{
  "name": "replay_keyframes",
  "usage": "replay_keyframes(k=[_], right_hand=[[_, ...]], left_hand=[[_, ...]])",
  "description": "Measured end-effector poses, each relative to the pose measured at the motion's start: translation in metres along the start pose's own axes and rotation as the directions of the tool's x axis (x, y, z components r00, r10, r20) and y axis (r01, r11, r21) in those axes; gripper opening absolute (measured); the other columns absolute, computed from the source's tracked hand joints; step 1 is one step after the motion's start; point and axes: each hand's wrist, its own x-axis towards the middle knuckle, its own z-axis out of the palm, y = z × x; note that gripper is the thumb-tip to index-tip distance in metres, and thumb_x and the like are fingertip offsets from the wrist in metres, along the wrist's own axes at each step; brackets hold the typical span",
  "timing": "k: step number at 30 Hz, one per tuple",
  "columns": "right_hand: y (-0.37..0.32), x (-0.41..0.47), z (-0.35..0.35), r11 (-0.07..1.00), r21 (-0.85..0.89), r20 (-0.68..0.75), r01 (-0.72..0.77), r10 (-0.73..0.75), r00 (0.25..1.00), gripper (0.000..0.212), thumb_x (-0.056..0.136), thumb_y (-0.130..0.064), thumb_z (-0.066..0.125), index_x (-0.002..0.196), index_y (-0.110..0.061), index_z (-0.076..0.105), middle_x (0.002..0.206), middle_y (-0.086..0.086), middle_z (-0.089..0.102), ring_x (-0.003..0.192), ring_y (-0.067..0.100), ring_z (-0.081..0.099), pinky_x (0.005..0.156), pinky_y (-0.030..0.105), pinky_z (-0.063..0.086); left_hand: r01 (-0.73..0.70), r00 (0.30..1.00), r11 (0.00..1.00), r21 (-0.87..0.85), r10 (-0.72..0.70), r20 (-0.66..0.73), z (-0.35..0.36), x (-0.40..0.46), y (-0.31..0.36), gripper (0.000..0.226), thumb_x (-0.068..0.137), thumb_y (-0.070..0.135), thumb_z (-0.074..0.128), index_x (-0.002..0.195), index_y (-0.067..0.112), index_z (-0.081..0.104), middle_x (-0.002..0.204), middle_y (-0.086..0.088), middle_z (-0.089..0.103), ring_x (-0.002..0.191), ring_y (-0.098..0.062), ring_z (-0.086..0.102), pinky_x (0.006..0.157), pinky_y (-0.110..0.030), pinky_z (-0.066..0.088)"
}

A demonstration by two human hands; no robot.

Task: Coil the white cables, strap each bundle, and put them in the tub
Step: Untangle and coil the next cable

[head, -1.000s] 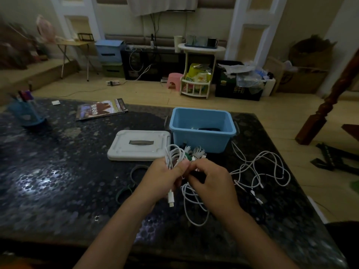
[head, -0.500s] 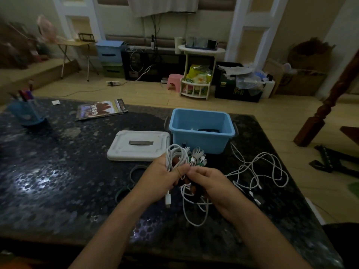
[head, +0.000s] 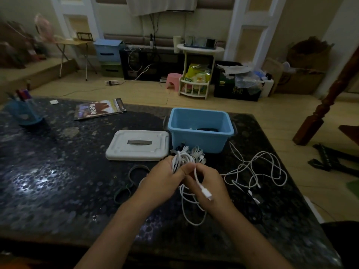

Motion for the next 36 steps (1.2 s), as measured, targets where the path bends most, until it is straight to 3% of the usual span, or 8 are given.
replay_keyframes(k=[5,9,13,17,21,25,28,36], right_hand=[[-0.001,-0.004,0.002,0.995,0.095,0.048,-0.021,0.016,0.999,0.005,0.096,-0.027,0.066,0.096,-0.023,0.068,0.082,-0.005,0.07,0.075,0.01,0.066,0.065,0.029,0.051],[-0.004,-0.007,0.003,0.997,0.078,0.003,0.019,-0.019,1.0,0.023,0.089,-0.044,0.064,0.104,-0.026,0.067,0.09,-0.005,0.072,0.083,0.012,0.069,0.075,0.043,0.058],[-0.008,-0.009,0.001,0.983,-0.154,-0.018,0.095,-0.099,0.995,0.014,0.093,-0.024,0.067,0.106,-0.03,0.066,0.091,-0.015,0.07,0.087,0.001,0.066,0.078,0.026,0.056],[-0.007,-0.009,-0.001,0.934,-0.334,0.011,0.13,-0.134,0.991,0.01,0.095,-0.019,0.06,0.101,-0.026,0.062,0.094,-0.012,0.068,0.087,0.007,0.063,0.078,0.034,0.054],[-0.003,-0.003,-0.012,0.957,-0.274,0.13,0.093,-0.058,0.99,0.007,0.092,-0.02,0.069,0.094,-0.026,0.066,0.09,-0.012,0.07,0.08,0.003,0.065,0.073,0.027,0.055],[-0.001,-0.001,-0.012,0.975,-0.222,0.165,-0.001,0.038,0.985,0.003,0.09,-0.023,0.071,0.089,-0.024,0.068,0.08,-0.008,0.07,0.072,0.001,0.064,0.066,0.022,0.052],[-0.002,-0.005,-0.004,0.959,-0.267,0.102,-0.093,0.124,0.987,0.012,0.09,-0.031,0.068,0.081,-0.025,0.063,0.074,-0.008,0.067,0.066,0.001,0.061,0.056,0.018,0.044],[-0.015,-0.008,-0.011,0.969,-0.196,0.051,-0.149,0.162,0.985,0.009,0.087,-0.023,0.07,0.081,-0.026,0.064,0.075,-0.008,0.067,0.063,0.002,0.059,0.063,0.027,0.05]], left_hand=[[-0.009,0.998,1.0,0.003,0.009,-0.056,0.003,0.001,-0.006,0.035,0.092,0.061,0.053,0.101,0.031,0.068,0.094,0.011,0.072,0.092,-0.006,0.066,0.09,-0.041,0.053],[-0.002,1.0,0.975,-0.221,-0.004,-0.029,0.003,-0.004,0.003,0.064,0.075,0.085,0.047,0.096,0.028,0.07,0.076,0.016,0.071,0.073,0.001,0.065,0.075,-0.032,0.052],[0.028,0.999,0.947,-0.32,-0.032,-0.007,0.0,-0.007,0.008,0.064,0.068,0.086,0.055,0.091,0.028,0.068,0.076,0.013,0.074,0.071,-0.001,0.069,0.071,-0.033,0.054],[0.029,0.999,0.975,-0.22,-0.021,0.041,0.0,-0.008,0.008,0.037,0.075,0.049,0.08,0.102,0.027,0.067,0.097,0.009,0.075,0.093,-0.004,0.07,0.087,-0.027,0.055],[0.049,0.984,0.995,-0.083,-0.033,0.176,-0.012,-0.006,0.0,0.026,0.086,0.011,0.07,0.11,0.023,0.067,0.103,0.0,0.074,0.097,-0.015,0.069,0.088,-0.033,0.055],[0.022,0.982,0.996,0.085,-0.038,0.188,-0.014,-0.007,0.0,0.034,0.078,0.023,0.061,0.111,0.019,0.066,0.098,-0.001,0.073,0.087,-0.015,0.068,0.085,-0.041,0.055],[0.023,0.988,0.987,0.157,-0.047,0.15,-0.013,-0.006,-0.002,0.046,0.073,0.044,0.052,0.115,0.026,0.061,0.107,0.005,0.07,0.099,-0.014,0.065,0.091,-0.044,0.054],[0.041,0.994,0.94,0.339,-0.071,0.078,-0.015,-0.007,-0.01,0.024,0.095,0.028,0.054,0.115,0.018,0.043,0.109,-0.009,0.065,0.099,-0.028,0.063,0.088,-0.049,0.051]])
